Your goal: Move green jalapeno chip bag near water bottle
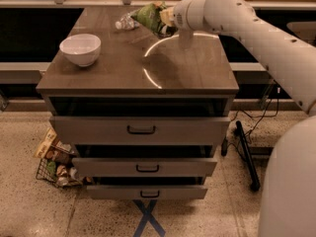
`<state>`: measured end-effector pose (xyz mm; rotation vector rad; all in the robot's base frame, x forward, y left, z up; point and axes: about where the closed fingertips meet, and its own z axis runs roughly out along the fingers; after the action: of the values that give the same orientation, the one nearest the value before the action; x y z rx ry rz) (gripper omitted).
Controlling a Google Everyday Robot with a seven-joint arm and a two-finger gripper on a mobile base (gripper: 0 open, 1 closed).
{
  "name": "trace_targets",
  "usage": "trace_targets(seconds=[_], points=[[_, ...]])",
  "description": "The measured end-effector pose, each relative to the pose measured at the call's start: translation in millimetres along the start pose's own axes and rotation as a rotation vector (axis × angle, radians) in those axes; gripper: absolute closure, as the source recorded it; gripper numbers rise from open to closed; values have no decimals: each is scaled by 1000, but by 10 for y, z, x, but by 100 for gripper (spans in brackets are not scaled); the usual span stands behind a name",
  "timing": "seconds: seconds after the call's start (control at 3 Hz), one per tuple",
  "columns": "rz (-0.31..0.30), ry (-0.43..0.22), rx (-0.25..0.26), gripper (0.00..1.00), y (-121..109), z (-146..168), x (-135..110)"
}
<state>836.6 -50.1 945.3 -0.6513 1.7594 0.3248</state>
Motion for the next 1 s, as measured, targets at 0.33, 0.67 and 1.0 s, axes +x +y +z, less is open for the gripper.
trace_targets(seconds=[0.33,0.67,1.0], points=[[-3,15,-6,100,-12,238,55],[-10,21,-13,100,-27,430,74],[-9,36,-10,83,-64,608,113]])
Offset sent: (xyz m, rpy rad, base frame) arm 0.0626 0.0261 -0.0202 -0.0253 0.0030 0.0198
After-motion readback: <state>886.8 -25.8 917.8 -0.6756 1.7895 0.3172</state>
